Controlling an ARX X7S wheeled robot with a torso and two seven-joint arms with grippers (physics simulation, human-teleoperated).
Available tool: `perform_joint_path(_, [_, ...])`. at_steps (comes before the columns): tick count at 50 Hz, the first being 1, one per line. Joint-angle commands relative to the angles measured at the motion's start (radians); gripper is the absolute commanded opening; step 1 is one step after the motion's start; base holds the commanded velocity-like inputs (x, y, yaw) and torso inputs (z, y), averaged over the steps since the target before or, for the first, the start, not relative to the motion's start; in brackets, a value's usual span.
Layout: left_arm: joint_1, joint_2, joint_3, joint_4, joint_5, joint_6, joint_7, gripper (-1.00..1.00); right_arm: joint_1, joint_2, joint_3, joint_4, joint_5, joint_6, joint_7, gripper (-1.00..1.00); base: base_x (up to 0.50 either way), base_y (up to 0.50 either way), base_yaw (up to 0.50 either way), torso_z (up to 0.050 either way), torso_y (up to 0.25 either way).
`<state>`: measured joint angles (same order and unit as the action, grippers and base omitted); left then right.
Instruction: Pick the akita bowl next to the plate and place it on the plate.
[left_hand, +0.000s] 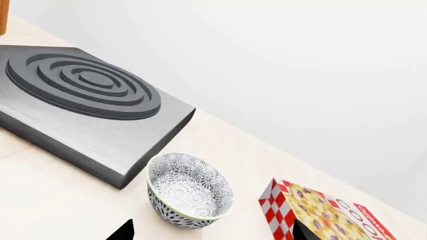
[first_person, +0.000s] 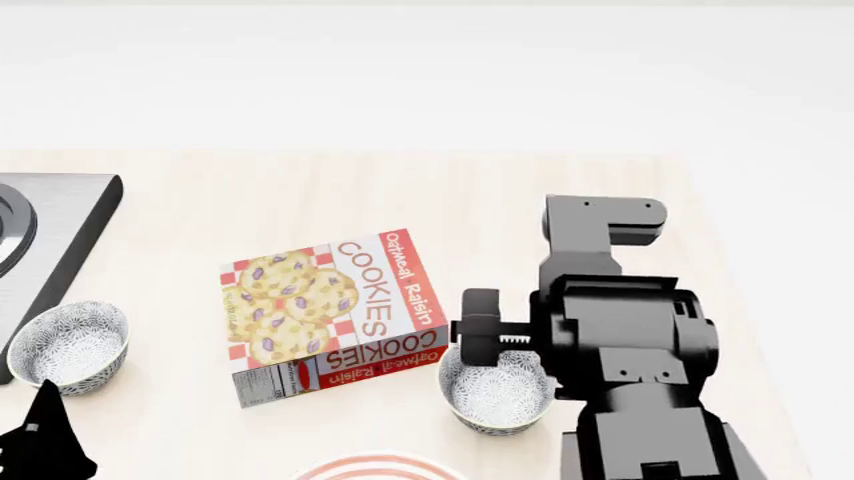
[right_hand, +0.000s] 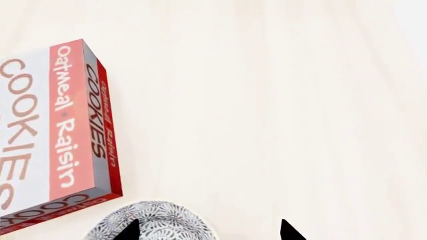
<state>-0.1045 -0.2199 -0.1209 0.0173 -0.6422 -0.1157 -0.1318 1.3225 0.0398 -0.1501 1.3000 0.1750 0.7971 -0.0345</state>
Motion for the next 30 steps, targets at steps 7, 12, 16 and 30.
perform_joint_path(7, [0.01,-0.007,0.005,0.025,-0.012,-0.009,-0.016,1.0,-0.041,-0.009,0.125,0.008,-0.12,-0.004,-0.02,1.0,0.0,0.0,0.0,0.0,0.0])
perform_joint_path(12, [0.012,-0.01,0.007,0.033,-0.015,-0.013,-0.022,1.0,-0.04,-0.007,0.147,0.008,-0.133,-0.003,-0.022,1.0,0.0,0.0,0.0,0.0,0.0])
perform_joint_path(16, [0.012,-0.011,0.008,0.032,-0.016,-0.012,-0.022,1.0,-0.048,-0.006,0.175,0.009,-0.134,-0.004,-0.016,1.0,0.0,0.0,0.0,0.0,0.0])
perform_joint_path(30, [0.005,-0.012,0.012,0.007,-0.016,0.005,-0.013,1.0,-0.069,-0.003,0.262,0.009,-0.146,-0.002,-0.015,1.0,0.0,0.0,0.0,0.0,0.0])
